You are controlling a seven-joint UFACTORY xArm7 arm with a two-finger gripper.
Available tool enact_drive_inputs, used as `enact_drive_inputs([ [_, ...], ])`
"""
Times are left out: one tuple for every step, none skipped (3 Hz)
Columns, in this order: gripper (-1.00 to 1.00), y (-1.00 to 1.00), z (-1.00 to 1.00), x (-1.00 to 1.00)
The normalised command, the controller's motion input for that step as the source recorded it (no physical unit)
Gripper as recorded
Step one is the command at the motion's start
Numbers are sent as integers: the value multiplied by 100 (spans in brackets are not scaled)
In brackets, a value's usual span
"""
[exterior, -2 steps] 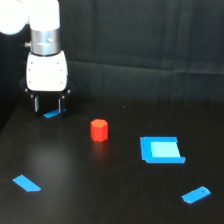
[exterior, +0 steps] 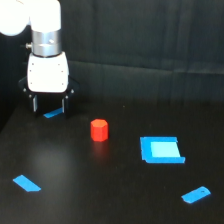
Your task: Pick up the red object from the table
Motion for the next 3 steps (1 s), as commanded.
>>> enact_drive_inputs([
  [100, -20, -16, 79],
  [100, -23, -7, 93],
  [96, -19, -11, 100],
])
